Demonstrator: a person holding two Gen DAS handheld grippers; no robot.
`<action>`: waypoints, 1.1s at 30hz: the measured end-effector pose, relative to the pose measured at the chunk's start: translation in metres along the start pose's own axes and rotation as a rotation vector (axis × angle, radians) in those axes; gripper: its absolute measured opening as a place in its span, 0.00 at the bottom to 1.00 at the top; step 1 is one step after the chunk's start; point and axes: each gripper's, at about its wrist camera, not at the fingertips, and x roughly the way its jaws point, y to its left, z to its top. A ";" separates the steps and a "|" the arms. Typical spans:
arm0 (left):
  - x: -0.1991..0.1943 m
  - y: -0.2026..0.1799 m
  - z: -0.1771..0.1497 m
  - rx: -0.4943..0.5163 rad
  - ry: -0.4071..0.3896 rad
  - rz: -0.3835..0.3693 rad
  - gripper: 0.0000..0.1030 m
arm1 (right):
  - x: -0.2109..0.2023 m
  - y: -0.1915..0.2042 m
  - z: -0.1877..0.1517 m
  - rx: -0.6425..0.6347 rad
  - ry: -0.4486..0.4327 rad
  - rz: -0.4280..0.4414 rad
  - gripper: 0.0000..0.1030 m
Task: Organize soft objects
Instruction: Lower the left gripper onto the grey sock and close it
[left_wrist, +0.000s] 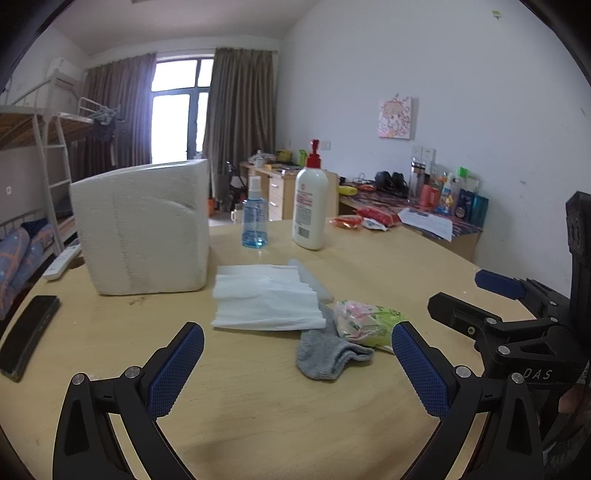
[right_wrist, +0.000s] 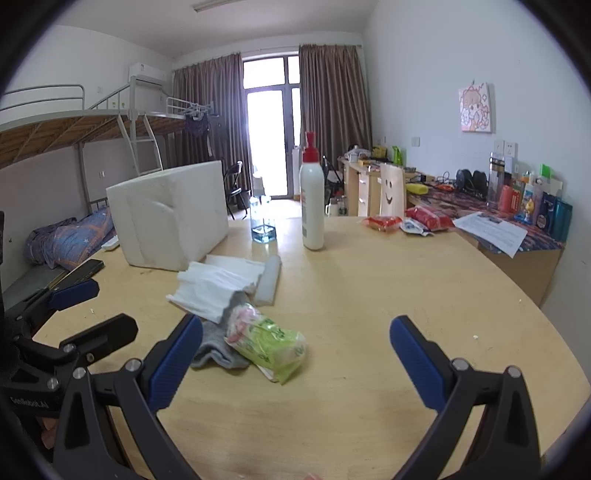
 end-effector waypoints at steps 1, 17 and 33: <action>0.003 -0.002 0.000 0.010 0.006 -0.009 0.99 | 0.001 -0.002 0.000 0.001 0.005 -0.001 0.99; 0.056 -0.006 -0.003 -0.020 0.270 -0.141 0.71 | 0.008 -0.020 -0.002 0.029 0.060 -0.009 0.99; 0.086 -0.009 -0.004 -0.068 0.408 -0.170 0.52 | 0.023 -0.025 -0.003 0.050 0.122 0.021 0.99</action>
